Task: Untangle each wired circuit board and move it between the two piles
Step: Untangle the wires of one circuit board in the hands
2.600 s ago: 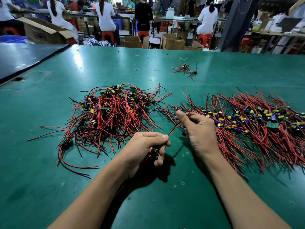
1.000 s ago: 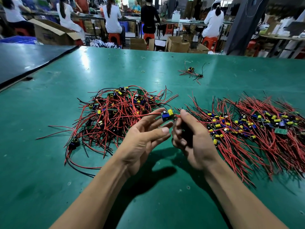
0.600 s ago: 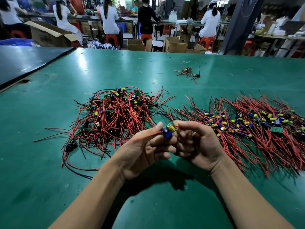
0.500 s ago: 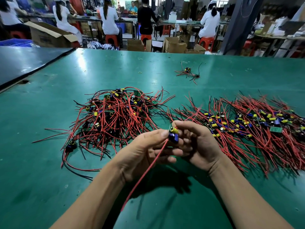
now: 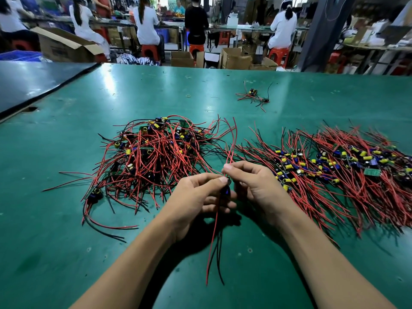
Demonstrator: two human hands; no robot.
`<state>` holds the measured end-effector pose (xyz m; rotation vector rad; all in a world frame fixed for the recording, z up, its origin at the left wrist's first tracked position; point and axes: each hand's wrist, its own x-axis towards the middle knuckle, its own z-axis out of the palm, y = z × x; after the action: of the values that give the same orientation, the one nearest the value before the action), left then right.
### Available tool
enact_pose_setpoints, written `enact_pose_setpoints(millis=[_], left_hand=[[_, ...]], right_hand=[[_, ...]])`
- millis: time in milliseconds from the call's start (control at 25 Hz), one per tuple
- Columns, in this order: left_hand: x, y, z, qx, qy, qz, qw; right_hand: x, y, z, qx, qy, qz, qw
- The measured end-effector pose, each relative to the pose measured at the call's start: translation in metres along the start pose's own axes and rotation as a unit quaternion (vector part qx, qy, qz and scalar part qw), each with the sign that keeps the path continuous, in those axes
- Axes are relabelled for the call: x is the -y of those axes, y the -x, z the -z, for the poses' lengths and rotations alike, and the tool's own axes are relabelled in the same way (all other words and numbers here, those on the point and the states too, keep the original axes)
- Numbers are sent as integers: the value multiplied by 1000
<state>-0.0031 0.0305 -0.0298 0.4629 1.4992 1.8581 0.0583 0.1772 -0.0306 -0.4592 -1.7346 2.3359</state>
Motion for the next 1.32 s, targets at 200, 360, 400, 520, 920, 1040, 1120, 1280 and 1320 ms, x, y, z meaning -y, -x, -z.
enact_pose_setpoints(millis=[200, 360, 400, 520, 920, 1040, 1120, 1280, 1320], left_hand=[[0, 1, 1, 6, -6, 8, 1000], [3, -2, 0, -10, -11, -11, 1000], [4, -1, -1, -7, -13, -17, 1000], [4, 1, -2, 0, -26, -20, 999], [3, 4, 0, 48, -45, -10, 998], [0, 6, 1, 55, -48, 4, 997], [-1, 6, -1, 61, -43, 15, 997], [-1, 5, -1, 59, -69, 9, 996], [0, 5, -2, 56, -76, 5, 995]], right_hand=[[5, 0, 3, 24, -30, -19, 999], [5, 2, 1, 51, -44, -38, 997], [5, 2, 1, 56, -39, -39, 997], [2, 4, -1, 58, -33, -32, 997], [-5, 2, 2, 114, 99, -22, 988], [0, 1, 9, 101, 201, 19, 974], [3, 1, 12, 51, 278, 72, 956], [-1, -3, 12, -50, 306, 115, 944], [-2, -3, 10, -50, 295, 104, 948]])
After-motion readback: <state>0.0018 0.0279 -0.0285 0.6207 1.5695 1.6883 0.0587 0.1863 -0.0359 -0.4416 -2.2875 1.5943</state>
